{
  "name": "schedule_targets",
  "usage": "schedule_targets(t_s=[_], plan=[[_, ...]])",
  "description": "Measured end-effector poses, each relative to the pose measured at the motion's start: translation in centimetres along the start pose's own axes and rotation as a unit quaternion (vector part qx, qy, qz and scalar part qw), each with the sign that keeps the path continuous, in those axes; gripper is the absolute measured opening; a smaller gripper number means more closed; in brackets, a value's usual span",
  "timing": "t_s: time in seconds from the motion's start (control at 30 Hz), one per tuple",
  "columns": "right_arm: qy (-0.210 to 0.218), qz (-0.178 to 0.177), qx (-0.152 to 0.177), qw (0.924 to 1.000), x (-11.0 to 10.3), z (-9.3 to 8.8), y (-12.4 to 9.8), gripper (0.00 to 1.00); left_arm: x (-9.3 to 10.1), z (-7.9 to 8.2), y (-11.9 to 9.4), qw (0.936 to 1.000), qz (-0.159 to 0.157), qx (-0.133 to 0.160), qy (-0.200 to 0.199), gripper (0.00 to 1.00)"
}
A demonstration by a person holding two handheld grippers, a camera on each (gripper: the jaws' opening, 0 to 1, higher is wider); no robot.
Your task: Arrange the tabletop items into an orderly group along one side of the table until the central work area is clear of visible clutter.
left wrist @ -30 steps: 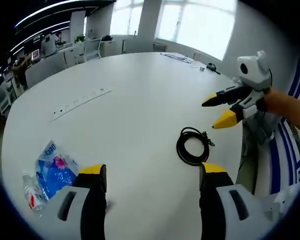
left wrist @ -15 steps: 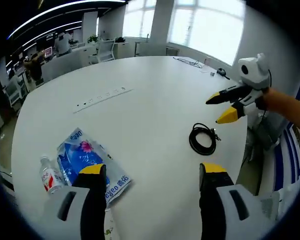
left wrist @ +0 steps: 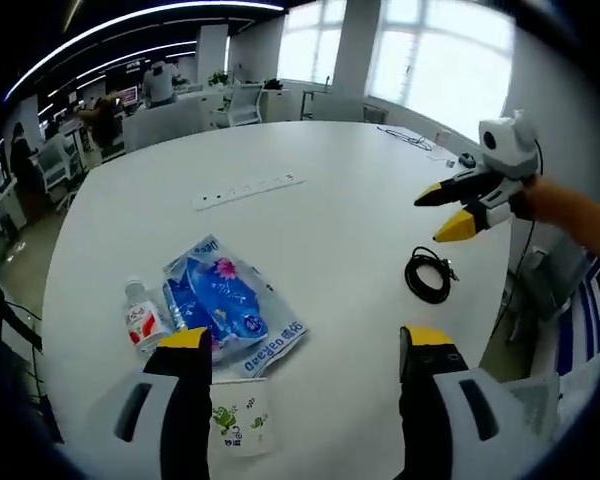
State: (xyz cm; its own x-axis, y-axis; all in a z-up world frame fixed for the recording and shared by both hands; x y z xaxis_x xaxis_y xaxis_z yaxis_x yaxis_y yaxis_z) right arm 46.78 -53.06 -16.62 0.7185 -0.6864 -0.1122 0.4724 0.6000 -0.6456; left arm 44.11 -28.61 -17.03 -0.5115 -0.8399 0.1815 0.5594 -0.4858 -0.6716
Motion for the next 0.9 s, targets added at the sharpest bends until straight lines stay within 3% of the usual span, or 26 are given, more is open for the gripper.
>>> schedule_targets(t_s=[0.4, 0.9], plan=[[-0.035, 0.036, -0.006, 0.9987, -1.5, 2.7, 3.4, 0.52, -3.4, -1.3, -2.8, 0.9985, 0.040, 0.012, -0.034, 0.78], [-0.071, 0.073, -0.016, 0.9946, -2.7, 5.5, 7.9, 0.50, -6.0, -2.6, -4.1, 0.9956, 0.065, 0.017, -0.065, 0.78]])
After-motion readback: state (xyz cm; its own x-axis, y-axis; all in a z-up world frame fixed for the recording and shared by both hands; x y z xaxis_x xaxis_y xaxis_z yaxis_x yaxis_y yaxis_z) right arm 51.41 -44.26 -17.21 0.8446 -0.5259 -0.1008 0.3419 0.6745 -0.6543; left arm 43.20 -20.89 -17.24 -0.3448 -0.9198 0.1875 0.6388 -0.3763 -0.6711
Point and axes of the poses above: the point that each gripper's makers call its tool centre point, and the gripper's own axes: y roughly forward along the fingers, x roughly to its right, z roughly out of its top, the point moved 5 cm from there along -y, roughly backward along the fingers, and after that the axes turned 3 degrees about -y, right-handed, at the moved point
